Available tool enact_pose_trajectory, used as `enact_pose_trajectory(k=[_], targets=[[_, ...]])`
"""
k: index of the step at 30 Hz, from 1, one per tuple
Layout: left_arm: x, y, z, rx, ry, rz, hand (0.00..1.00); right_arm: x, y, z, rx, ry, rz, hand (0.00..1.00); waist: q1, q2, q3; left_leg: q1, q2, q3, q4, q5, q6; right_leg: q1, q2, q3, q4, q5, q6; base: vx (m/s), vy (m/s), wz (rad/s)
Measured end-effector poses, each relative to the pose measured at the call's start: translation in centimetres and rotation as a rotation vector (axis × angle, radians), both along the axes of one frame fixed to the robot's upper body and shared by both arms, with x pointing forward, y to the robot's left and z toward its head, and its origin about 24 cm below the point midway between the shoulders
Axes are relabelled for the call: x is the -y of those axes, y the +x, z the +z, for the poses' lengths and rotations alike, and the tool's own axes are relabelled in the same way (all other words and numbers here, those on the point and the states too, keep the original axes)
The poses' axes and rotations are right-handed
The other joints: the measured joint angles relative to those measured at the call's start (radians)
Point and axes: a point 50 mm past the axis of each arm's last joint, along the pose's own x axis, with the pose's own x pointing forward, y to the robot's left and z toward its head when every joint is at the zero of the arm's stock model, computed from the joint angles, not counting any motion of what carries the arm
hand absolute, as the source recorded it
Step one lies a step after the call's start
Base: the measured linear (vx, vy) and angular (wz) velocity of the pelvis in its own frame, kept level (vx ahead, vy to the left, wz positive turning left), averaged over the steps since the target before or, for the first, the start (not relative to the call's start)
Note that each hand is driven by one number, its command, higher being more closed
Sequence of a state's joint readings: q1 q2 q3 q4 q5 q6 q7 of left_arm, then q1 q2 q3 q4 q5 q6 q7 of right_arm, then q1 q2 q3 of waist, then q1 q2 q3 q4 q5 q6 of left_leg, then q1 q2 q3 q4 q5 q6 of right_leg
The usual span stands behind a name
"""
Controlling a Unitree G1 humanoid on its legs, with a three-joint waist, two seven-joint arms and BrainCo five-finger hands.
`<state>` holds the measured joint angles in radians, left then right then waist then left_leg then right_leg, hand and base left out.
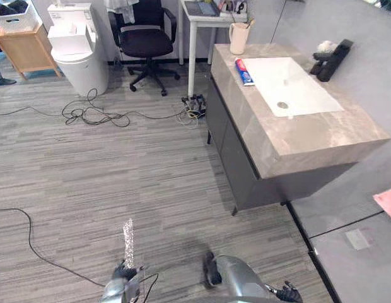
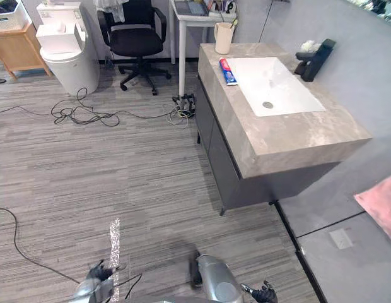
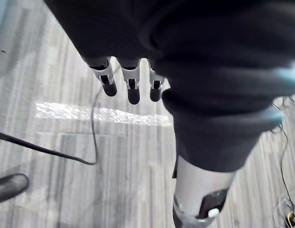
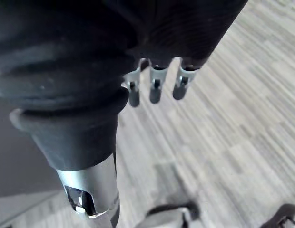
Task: Organize washtable
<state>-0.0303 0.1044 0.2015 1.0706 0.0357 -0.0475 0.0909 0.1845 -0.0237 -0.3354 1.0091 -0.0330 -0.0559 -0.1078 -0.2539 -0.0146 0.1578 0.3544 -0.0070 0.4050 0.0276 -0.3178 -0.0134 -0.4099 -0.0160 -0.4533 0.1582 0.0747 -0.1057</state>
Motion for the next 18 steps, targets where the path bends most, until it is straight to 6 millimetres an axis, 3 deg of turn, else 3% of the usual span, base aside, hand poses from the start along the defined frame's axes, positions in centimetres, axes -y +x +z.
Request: enact_pose_trajectory(k=[1,2,3,4,5,6,8,9,10,12,13,16,18], targets=[[0.1,-0.3,-0.1,-0.007,-0.006,0.008,0.0,-0.1,0.0,0.0,0.005,0.003,-0.013,0.0,0.005,0.016,-0.002,0.008,0.019,0.01,0.005,0.002,-0.003,0.001,-0.003,-0.006,0.018,0.008,-0.012,0.62,-0.047,-0.37],[0.0,-1.7,-0.5,-0.037,-0.01,0.034,0.0,0.5,-0.5,0.2,0.01,-0.014,-0.049,0.0,0.008,0.039,-0.01,0.008,0.055,0.026,0.084,0.028,-0.05,0.011,0.014,-0.006,0.07,0.016,-0.075,0.65,-0.092,-0.45],[0.1,-2.4,-0.8,-0.053,-0.016,0.048,0.0,0.8,-0.9,0.2,0.01,-0.016,-0.085,0.0,0.005,0.049,-0.005,-0.025,0.105,0.011,0.247,0.049,-0.085,0.041,0.034,-0.012,0.093,-0.025,-0.1,0.63,-0.13,-0.38],[0.1,-2.6,-0.8,-0.059,-0.019,0.061,0.0,0.8,-1.0,0.3,0.011,-0.017,-0.096,0.0,0.002,0.052,-0.004,-0.064,0.138,-0.006,0.377,0.075,-0.126,0.067,0.049,-0.01,0.095,-0.048,-0.1,0.74,-0.171,-0.39],[-0.2,-3.6,-1.0,-0.073,-0.028,0.119,0.0,0.8,-0.8,0.4,0.024,-0.023,-0.098,0.0,0.01,0.054,-0.003,-0.166,0.203,-0.067,0.657,0.203,-0.223,0.118,0.085,0.016,0.087,-0.08,-0.105,0.71,-0.117,-0.77],[0.0,-4.2,-1.2,-0.075,-0.05,0.185,0.0,0.7,0.1,0.7,0.057,-0.031,-0.096,0.0,0.034,0.061,0.002,-0.259,0.263,-0.105,0.907,0.242,-0.255,0.17,0.125,0.063,0.083,-0.104,-0.107,0.69,-0.089,-1.01],[0.3,-5.1,-1.4,-0.082,-0.077,0.265,0.0,0.8,1.6,1.2,0.115,-0.042,-0.102,0.0,0.062,0.051,0.003,-0.334,0.322,-0.092,1.097,0.24,-0.252,0.235,0.155,0.132,0.08,-0.127,-0.123,0.45,0.006,-1.25],[0.2,-5.7,-1.6,-0.087,-0.088,0.317,0.0,0.3,3.2,1.5,0.166,-0.036,-0.097,0.0,0.078,0.031,0.007,-0.384,0.357,-0.059,1.151,0.227,-0.223,0.291,0.159,0.195,0.061,-0.142,-0.121,0.45,0.042,-1.53],[-0.3,-6.6,-1.6,-0.093,-0.091,0.366,0.0,-0.4,4.5,1.7,0.199,-0.025,-0.057,0.0,0.085,0.009,0.002,-0.427,0.396,-0.004,1.156,0.19,-0.151,0.341,0.159,0.267,0.027,-0.151,-0.117,0.4,0.059,-1.33],[-1.5,-6.8,-1.3,-0.078,-0.063,0.403,0.0,-0.8,5.5,2.0,0.225,-0.032,0.017,0.0,0.11,-0.004,-0.001,-0.465,0.447,0.057,1.086,0.136,-0.066,0.399,0.153,0.355,-0.017,-0.162,-0.099,0.41,0.102,-1.31],[-2.0,-7.2,-1.3,-0.09,-0.044,0.414,0.0,-0.8,5.8,2.1,0.225,-0.044,0.053,0.0,0.123,-0.005,0.001,-0.473,0.464,0.066,0.981,0.118,-0.046,0.438,0.144,0.4,-0.027,-0.16,-0.072,0.31,0.126,-1.15],[-1.8,-7.2,-1.3,-0.095,-0.041,0.39,0.0,0.0,5.0,2.0,0.189,-0.082,0.1,0.0,0.131,-0.005,-0.001,-0.505,0.452,0.011,0.716,0.117,-0.046,0.481,0.115,0.472,-0.023,-0.179,-0.033,0.33,0.191,-0.76],[-1.8,-6.4,-1.2,-0.081,-0.037,0.354,0.0,0.6,5.0,2.1,0.184,-0.1,0.111,0.0,0.13,-0.013,0.0,-0.545,0.403,-0.14,0.489,0.124,-0.06,0.483,0.088,0.517,-0.009,-0.203,0.007,0.27,0.24,-0.63]])
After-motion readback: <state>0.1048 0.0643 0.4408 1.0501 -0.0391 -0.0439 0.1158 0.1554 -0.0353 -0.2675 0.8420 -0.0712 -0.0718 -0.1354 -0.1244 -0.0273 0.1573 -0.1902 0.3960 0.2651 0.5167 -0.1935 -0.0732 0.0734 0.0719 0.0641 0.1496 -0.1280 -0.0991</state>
